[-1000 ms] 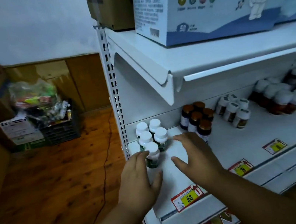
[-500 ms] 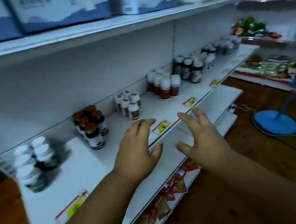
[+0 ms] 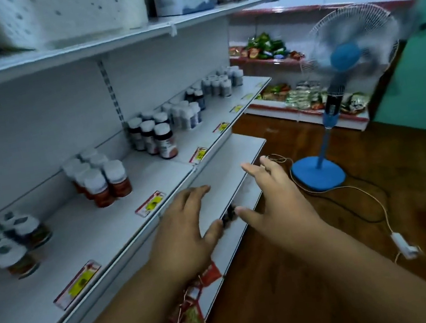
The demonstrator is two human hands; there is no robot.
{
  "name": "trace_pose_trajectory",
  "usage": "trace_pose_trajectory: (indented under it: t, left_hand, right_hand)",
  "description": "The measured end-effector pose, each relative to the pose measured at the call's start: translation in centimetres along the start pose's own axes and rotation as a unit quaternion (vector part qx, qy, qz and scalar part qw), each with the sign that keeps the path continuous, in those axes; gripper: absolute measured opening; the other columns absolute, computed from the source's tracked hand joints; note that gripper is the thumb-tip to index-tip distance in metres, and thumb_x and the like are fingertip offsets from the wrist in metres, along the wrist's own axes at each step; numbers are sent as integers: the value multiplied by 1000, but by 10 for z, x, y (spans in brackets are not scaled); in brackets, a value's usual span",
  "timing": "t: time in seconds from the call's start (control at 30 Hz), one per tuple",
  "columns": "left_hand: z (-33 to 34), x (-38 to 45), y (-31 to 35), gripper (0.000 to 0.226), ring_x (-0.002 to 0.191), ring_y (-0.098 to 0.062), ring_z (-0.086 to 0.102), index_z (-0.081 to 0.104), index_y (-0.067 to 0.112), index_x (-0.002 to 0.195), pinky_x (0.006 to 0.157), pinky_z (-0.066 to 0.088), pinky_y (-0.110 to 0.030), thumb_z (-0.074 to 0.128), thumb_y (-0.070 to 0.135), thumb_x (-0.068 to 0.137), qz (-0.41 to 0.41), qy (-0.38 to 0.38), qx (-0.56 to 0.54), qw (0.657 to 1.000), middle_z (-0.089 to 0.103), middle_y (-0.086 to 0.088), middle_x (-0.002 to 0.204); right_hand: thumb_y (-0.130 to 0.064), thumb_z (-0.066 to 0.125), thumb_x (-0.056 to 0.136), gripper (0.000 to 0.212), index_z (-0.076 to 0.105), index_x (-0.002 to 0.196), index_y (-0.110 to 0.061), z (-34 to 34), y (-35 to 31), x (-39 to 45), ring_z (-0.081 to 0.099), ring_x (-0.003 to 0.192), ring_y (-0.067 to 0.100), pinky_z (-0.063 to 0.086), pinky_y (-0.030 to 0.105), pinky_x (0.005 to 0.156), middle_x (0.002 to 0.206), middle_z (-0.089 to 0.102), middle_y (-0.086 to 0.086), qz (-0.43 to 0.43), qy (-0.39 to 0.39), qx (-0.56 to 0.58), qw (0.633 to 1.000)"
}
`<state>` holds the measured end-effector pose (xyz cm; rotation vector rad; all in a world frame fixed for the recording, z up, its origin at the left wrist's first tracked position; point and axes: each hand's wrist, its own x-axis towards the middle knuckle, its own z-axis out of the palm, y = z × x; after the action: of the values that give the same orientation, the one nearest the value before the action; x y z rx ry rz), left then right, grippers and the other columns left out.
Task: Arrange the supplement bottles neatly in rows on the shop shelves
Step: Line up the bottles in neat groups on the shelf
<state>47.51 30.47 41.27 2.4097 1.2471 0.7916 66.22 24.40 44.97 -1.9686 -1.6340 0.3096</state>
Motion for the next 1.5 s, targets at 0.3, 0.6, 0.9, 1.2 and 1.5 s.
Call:
trace_pose_trajectory:
  t: [0.3,0.6,0.9,1.2,1.5]
  left_hand:
    - [93,205,21,64,128,-12,44,34,35,144,105,40,-32,63,43,89,47,-68,-34,996,41,10,140]
    - [222,390,85,61,130,-6,38,30,44,142,106,37,-27,62,42,90,63,-73,-85,992,38,18,139]
    - [277,538,100,64,134,-4,34,24,44,144,111,35,-31,59,47,91,-55,-17,-80,995,33,18,145]
    - [318,692,22,61,125,-6,44,36,35,143,104,36,-23,64,41,89,-128,32,-64,989,43,10,141]
    - [365,839,-17,64,132,-9,38,28,30,148,111,31,-27,60,38,93,-275,101,-213,932,35,7,149]
  right_hand:
    - [-49,66,86,72,27,146,-44,-58,120,128,18,147,15,29,44,116,159,16,-10,96,43,-6,994]
    - [-45,66,87,68,27,143,-49,-107,272,272,22,144,9,32,35,114,157,15,-17,105,80,35,991]
    - [-42,65,89,65,30,143,-47,-140,370,466,31,133,3,32,23,103,155,18,-19,14,-37,70,997]
    - [-43,65,89,62,33,142,-44,-99,398,669,37,134,8,38,25,101,148,31,-15,-46,-85,106,990]
    - [-35,61,93,50,42,139,-40,-93,432,826,41,121,2,42,11,95,134,40,-16,-29,-134,195,971]
